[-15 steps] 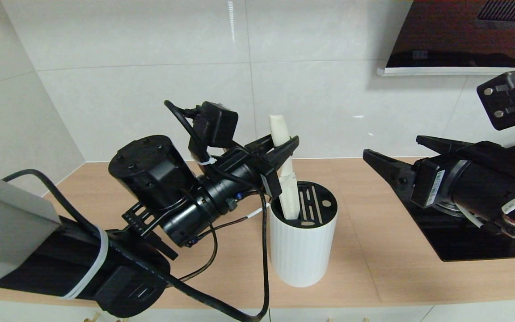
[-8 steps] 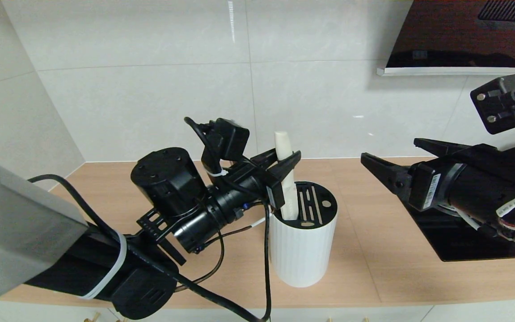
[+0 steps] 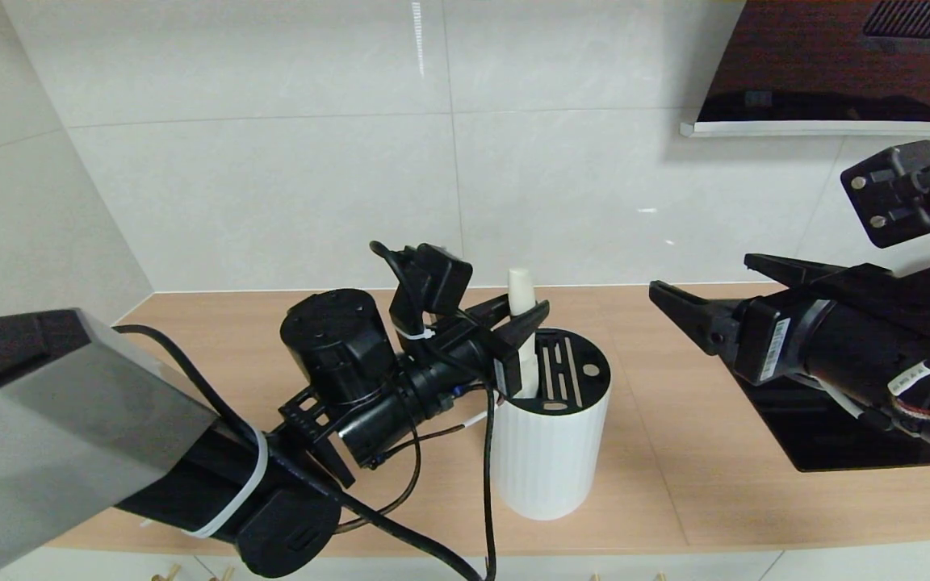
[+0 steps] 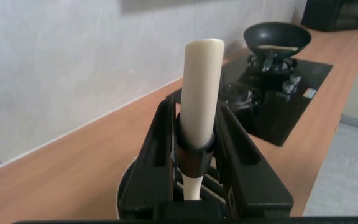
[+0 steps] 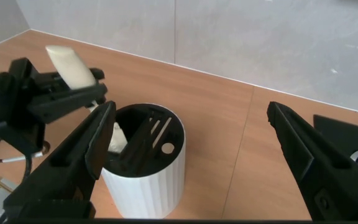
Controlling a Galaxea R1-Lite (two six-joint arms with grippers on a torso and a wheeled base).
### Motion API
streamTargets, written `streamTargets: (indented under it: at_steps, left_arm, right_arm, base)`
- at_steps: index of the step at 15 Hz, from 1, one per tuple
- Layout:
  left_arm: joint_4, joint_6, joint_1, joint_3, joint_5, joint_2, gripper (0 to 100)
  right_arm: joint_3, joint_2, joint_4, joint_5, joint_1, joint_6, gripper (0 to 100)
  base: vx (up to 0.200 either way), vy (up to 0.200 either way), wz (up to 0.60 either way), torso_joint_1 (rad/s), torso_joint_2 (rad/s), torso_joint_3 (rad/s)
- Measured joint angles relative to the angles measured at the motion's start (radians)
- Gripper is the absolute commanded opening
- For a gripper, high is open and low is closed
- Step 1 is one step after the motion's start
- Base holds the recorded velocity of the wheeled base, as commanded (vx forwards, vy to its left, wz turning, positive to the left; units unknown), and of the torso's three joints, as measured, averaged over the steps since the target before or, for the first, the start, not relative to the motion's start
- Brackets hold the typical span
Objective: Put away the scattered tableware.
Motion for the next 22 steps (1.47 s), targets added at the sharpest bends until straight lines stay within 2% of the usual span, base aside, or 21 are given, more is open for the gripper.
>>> streamTargets:
  at_steps: [10, 11, 22]
  left_arm:
    - [-0.002, 0.0, -0.002, 0.003, 0.003, 0.012, 0]
    - [-0.002, 0.0, -0.004, 0.005, 0.006, 0.012, 100]
    - [-0.008, -0.002, -0.014, 0.006, 0.023, 0.001, 100]
  right_arm:
    - [0.001, 0.007, 0.0, 0.0, 0.0, 0.0, 100]
    - [0.002, 0.007, 0.0, 0.0, 0.0, 0.0, 100]
    - [0.001, 0.01, -0.004, 0.0, 0.0, 0.001, 100]
  base:
    - [0.0, 0.0, 0.0, 0.0, 0.0, 0.0]
    - [0.0, 0.0, 0.0, 0.0, 0.0, 0.0]
    - [0.0, 0.0, 0.0, 0.0, 0.0, 0.0]
